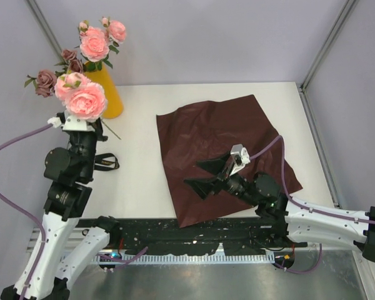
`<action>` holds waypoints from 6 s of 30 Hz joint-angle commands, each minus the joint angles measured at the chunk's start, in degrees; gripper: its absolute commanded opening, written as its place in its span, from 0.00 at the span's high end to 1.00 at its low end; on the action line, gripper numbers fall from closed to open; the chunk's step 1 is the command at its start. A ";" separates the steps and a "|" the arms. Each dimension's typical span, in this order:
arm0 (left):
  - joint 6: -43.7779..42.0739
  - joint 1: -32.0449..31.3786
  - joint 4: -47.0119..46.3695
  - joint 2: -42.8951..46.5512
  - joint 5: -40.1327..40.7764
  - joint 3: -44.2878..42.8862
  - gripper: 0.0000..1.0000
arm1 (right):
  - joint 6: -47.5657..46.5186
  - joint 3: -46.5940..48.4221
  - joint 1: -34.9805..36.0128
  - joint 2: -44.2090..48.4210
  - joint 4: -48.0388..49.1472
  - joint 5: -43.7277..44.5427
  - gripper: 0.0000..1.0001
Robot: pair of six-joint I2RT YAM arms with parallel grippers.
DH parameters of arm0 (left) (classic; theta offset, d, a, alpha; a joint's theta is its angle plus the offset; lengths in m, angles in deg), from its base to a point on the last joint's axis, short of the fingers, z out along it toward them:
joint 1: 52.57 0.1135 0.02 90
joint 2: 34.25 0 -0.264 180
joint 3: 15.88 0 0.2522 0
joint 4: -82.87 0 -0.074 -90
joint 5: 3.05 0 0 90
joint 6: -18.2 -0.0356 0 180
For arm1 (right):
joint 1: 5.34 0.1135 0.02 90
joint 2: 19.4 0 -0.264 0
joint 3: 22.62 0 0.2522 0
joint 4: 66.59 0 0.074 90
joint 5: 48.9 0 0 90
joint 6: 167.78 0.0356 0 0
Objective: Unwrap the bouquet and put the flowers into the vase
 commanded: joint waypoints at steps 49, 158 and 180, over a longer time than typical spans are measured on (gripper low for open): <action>-5.90 16.32 -22.72 -49.04 7.41 -46.24 1.00 | -14.64 2.98 0.11 4.07 -9.24 9.04 0.04; 29.26 9.90 4.27 17.31 -56.58 23.89 0.00 | 2.06 15.72 0.03 20.76 -56.87 40.95 0.05; 28.73 9.90 4.88 17.32 -55.70 23.89 0.00 | 3.73 15.11 0.11 22.96 -58.36 40.95 0.05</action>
